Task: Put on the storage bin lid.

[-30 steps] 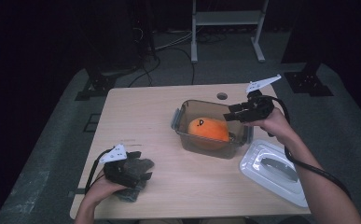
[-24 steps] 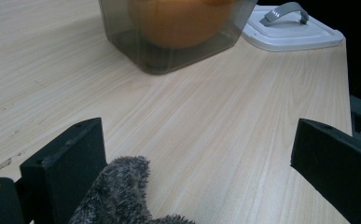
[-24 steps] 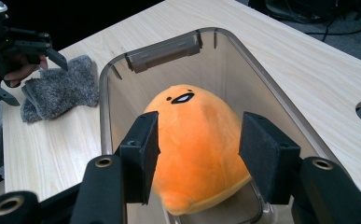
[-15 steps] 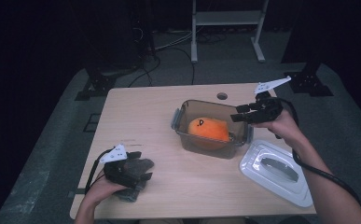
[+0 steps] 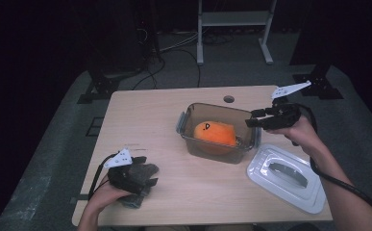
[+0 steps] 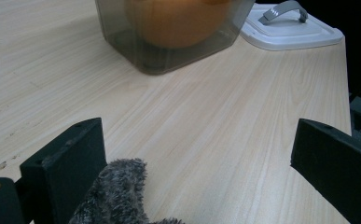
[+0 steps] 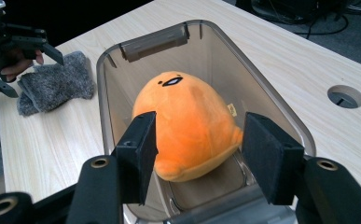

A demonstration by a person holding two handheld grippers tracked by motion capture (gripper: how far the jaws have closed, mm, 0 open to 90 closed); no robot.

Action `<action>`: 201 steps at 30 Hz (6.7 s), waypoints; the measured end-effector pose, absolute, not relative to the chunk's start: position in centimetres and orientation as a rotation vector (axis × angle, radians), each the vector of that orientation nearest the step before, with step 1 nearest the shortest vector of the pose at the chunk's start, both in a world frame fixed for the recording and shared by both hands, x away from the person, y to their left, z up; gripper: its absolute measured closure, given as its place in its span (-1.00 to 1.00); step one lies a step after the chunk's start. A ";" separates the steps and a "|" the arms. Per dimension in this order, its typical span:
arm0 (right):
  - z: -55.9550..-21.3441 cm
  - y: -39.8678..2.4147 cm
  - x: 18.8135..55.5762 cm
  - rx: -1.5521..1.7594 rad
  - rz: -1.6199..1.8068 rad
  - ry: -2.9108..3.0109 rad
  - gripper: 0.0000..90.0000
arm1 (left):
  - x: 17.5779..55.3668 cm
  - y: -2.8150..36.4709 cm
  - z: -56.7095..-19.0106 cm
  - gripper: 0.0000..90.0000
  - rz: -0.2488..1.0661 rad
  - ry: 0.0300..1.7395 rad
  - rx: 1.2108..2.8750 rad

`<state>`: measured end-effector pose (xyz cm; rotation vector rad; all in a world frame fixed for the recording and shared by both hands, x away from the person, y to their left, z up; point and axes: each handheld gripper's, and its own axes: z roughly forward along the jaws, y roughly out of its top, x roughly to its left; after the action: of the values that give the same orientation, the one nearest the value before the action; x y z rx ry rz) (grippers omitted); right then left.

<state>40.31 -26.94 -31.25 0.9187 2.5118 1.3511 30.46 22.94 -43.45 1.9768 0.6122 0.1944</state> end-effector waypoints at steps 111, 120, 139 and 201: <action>-46.0 -38.4 29.8 1.093 1.258 2.437 0.38 | 30.4 22.5 -43.4 -0.95 0.182 0.616 1.966; -45.7 -38.4 29.8 1.049 1.251 2.465 0.47 | 30.4 22.5 -43.4 -0.95 0.183 0.616 1.966; -42.1 -39.2 29.1 0.987 1.301 2.451 0.47 | 30.4 22.6 -43.3 -0.95 0.182 0.616 1.962; -31.6 -36.7 30.1 0.749 1.374 2.464 0.47 | 30.4 22.8 -43.2 -0.95 0.186 0.614 1.964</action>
<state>30.09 -36.68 -31.57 0.7488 2.4641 1.3740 30.37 22.77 -43.24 1.9645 0.6139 0.1856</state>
